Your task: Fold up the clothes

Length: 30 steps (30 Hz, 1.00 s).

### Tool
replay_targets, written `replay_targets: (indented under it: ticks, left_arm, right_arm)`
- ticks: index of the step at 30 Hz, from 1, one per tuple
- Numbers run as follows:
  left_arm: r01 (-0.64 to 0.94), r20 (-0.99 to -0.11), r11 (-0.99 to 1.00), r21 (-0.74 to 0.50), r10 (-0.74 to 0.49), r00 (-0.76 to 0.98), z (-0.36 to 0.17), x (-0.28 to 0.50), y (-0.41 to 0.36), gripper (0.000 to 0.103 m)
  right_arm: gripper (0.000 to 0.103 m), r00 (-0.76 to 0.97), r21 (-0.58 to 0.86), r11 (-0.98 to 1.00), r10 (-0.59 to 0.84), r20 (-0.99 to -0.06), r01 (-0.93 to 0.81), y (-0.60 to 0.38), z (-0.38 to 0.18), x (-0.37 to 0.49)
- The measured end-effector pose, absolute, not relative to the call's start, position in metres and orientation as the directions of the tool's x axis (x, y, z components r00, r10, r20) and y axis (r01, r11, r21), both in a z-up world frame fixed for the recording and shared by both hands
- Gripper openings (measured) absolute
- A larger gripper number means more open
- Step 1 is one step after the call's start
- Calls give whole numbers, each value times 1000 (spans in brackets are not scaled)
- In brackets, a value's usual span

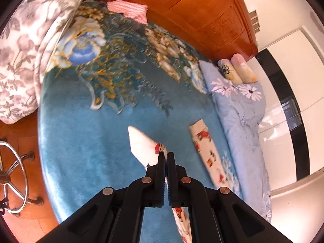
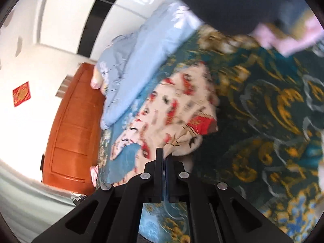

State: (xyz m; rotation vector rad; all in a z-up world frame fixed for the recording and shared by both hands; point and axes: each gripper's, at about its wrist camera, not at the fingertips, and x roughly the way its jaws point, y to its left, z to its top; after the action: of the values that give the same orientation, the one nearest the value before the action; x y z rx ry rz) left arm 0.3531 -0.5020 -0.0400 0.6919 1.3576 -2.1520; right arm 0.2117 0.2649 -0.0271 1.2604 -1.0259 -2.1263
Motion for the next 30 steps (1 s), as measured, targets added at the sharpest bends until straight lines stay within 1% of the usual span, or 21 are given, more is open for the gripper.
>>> replay_targets:
  ticks: [4, 7, 11, 14, 20, 23, 28, 30]
  left_arm:
    - [658, -653, -374, -653, -162, -740, -20, 325, -510, 2]
    - [670, -668, -387, -633, -162, -726, -7, 290, -519, 2]
    - [690, -706, -438, -576, -157, -690, 6, 235, -524, 2]
    - [710, -749, -483, -512, -154, -645, 6, 187, -524, 2]
    - [742, -826, -534, -405, -135, -547, -25, 97, -522, 2]
    - [740, -847, -567, -363, -130, -515, -41, 64, -520, 2]
    - [716, -863, -608, -342, -99, -495, -68, 28, -516, 3]
    - [702, -871, -634, -323, -92, -483, -77, 16, -513, 6]
  right_arm:
    - [1, -492, 777, -627, -692, -527, 50, 249, -8, 180]
    - [1, -512, 765, -639, -683, -521, 75, 238, 1, 153]
    - [1, -535, 713, -696, -636, -556, 87, 222, 5, 115]
    - [1, -549, 687, -724, -601, -581, 66, 217, -4, 84]
    - [1, -532, 662, -750, -559, -636, -3, 213, -30, 31]
    - [1, -524, 642, -767, -540, -659, -17, 213, -39, 18]
    - [1, -496, 613, -789, -518, -697, -36, 215, -58, 8]
    - [1, -491, 599, -800, -504, -711, -46, 217, -65, 7]
